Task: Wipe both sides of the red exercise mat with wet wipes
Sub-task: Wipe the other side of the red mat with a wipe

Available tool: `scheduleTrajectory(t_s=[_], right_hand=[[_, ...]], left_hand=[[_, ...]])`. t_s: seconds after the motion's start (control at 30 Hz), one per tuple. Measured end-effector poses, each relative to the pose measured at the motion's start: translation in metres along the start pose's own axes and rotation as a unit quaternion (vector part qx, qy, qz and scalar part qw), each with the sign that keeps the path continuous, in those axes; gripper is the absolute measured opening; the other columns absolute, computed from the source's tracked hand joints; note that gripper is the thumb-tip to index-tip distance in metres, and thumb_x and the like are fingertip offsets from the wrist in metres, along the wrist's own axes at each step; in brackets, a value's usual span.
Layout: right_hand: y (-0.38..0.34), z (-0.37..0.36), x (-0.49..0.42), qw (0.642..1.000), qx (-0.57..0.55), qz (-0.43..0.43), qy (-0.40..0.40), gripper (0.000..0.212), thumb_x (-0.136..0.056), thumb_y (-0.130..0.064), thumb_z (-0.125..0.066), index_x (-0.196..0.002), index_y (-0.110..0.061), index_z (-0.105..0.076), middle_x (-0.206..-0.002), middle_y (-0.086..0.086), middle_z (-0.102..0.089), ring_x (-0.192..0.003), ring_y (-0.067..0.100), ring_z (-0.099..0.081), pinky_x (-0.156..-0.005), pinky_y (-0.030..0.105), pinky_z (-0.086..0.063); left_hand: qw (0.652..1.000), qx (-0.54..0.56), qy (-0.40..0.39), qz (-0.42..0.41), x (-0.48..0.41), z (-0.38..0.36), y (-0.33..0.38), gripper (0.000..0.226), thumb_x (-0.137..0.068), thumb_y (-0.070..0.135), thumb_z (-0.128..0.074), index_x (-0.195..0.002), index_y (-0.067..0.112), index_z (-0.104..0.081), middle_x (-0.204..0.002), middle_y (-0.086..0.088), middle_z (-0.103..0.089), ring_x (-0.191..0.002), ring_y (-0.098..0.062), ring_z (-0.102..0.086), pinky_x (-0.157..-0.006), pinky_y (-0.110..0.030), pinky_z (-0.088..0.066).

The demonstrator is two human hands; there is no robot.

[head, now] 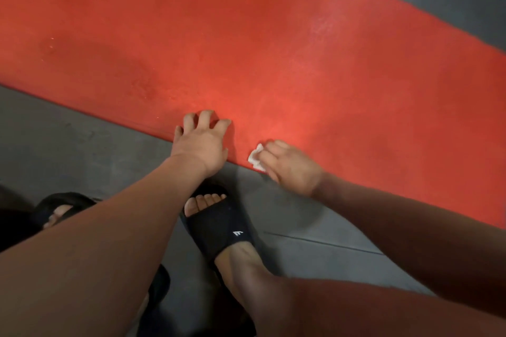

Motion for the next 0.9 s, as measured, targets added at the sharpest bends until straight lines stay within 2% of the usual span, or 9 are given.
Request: scheduleTrajectory(t_s=[0.07, 0.2, 0.33, 0.4, 0.57, 0.63, 0.77, 0.83, 0.9], right_hand=[[0.024, 0.010, -0.011, 0.998, 0.036, -0.040, 0.031, 0.022, -0.094, -0.013, -0.050, -0.112, -0.010, -0.062, -0.098, 0.011, -0.062, -0.089, 0.032, -0.057, -0.085, 0.042, -0.048], [0.041, 0.017, -0.026, 0.955, 0.015, -0.269, 0.124, 0.018, -0.090, -0.010, -0.053, -0.105, -0.008, -0.064, -0.093, 0.015, -0.063, -0.086, 0.038, -0.057, -0.080, 0.044, -0.045], [-0.011, -0.004, -0.030, 0.998, -0.039, -0.030, 0.043, 0.022, -0.092, -0.006, -0.050, -0.111, -0.009, -0.061, -0.097, 0.012, -0.059, -0.091, 0.031, -0.053, -0.087, 0.039, -0.043], [-0.005, 0.001, -0.036, 1.000, -0.010, 0.020, 0.018, 0.021, -0.097, -0.013, -0.047, -0.112, -0.006, -0.061, -0.096, 0.013, -0.058, -0.089, 0.031, -0.053, -0.085, 0.041, -0.045], [0.051, 0.017, -0.066, 0.954, 0.047, -0.262, 0.141, 0.025, -0.096, -0.030, -0.048, -0.105, -0.014, -0.065, -0.097, 0.009, -0.066, -0.086, 0.034, -0.058, -0.079, 0.043, -0.044], [0.038, 0.009, -0.073, 0.946, 0.025, -0.288, 0.143, 0.024, -0.095, -0.027, -0.047, -0.106, -0.015, -0.065, -0.099, 0.008, -0.066, -0.087, 0.034, -0.058, -0.081, 0.043, -0.045], [-0.029, -0.015, -0.067, 0.993, -0.038, -0.091, 0.060, 0.025, -0.090, -0.012, -0.049, -0.112, -0.013, -0.062, -0.099, 0.008, -0.061, -0.090, 0.030, -0.054, -0.083, 0.042, -0.046], [-0.039, -0.012, -0.064, 0.999, -0.030, 0.037, 0.016, 0.024, -0.087, -0.008, -0.057, -0.110, -0.015, -0.060, -0.096, 0.006, -0.057, -0.090, 0.025, -0.049, -0.082, 0.038, -0.043], [-0.026, -0.002, -0.077, 0.997, 0.003, 0.080, -0.010, 0.021, -0.089, -0.015, -0.058, -0.109, -0.018, -0.060, -0.097, 0.002, -0.057, -0.092, 0.022, -0.048, -0.083, 0.036, -0.040]], left_hand=[[1.000, 0.004, 0.005, 0.005, -0.001, 0.000, -0.001, 0.063, -0.096, 0.041, -0.055, -0.152, 0.039, -0.026, -0.160, -0.002, -0.012, -0.145, -0.038, -0.010, -0.121, -0.059, -0.018], [1.000, 0.003, 0.005, -0.003, -0.003, 0.003, -0.007, 0.063, -0.096, 0.039, -0.056, -0.152, 0.040, -0.026, -0.159, -0.001, -0.014, -0.144, -0.035, -0.013, -0.118, -0.055, -0.026], [1.000, 0.019, 0.024, 0.006, -0.004, 0.009, -0.020, 0.061, -0.095, 0.038, -0.058, -0.150, 0.031, -0.032, -0.152, -0.005, -0.024, -0.137, -0.035, -0.023, -0.107, -0.050, -0.037], [0.999, 0.004, 0.038, 0.011, -0.004, 0.011, -0.029, 0.061, -0.093, 0.038, -0.060, -0.148, 0.029, -0.035, -0.149, -0.007, -0.027, -0.134, -0.036, -0.026, -0.106, -0.051, -0.036], [0.998, -0.019, 0.052, 0.033, -0.001, 0.018, -0.056, 0.068, -0.088, 0.045, -0.065, -0.147, 0.027, -0.035, -0.149, -0.009, -0.029, -0.133, -0.039, -0.029, -0.109, -0.052, -0.033], [0.998, -0.018, 0.053, 0.038, 0.000, 0.021, -0.061, 0.069, -0.088, 0.046, -0.066, -0.146, 0.025, -0.036, -0.149, -0.009, -0.029, -0.132, -0.039, -0.030, -0.109, -0.051, -0.033], [0.997, -0.008, 0.058, 0.041, 0.003, 0.020, -0.071, 0.067, -0.087, 0.045, -0.066, -0.144, 0.025, -0.038, -0.146, -0.009, -0.031, -0.131, -0.039, -0.031, -0.109, -0.051, -0.033], [0.998, -0.005, 0.060, 0.037, 0.004, 0.019, -0.075, 0.065, -0.088, 0.044, -0.064, -0.144, 0.026, -0.039, -0.146, -0.009, -0.031, -0.131, -0.039, -0.030, -0.109, -0.052, -0.034], [0.997, 0.005, 0.064, 0.040, 0.005, 0.020, -0.078, 0.062, -0.089, 0.043, -0.063, -0.143, 0.026, -0.040, -0.146, -0.010, -0.032, -0.132, -0.039, -0.030, -0.108, -0.052, -0.035]])
Point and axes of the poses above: each hand's wrist, its own x-axis away from the middle knuckle, its own z-axis out of the back of the hand, y = z × x, the point moved 1 cm from there along -x, towards the middle knuckle
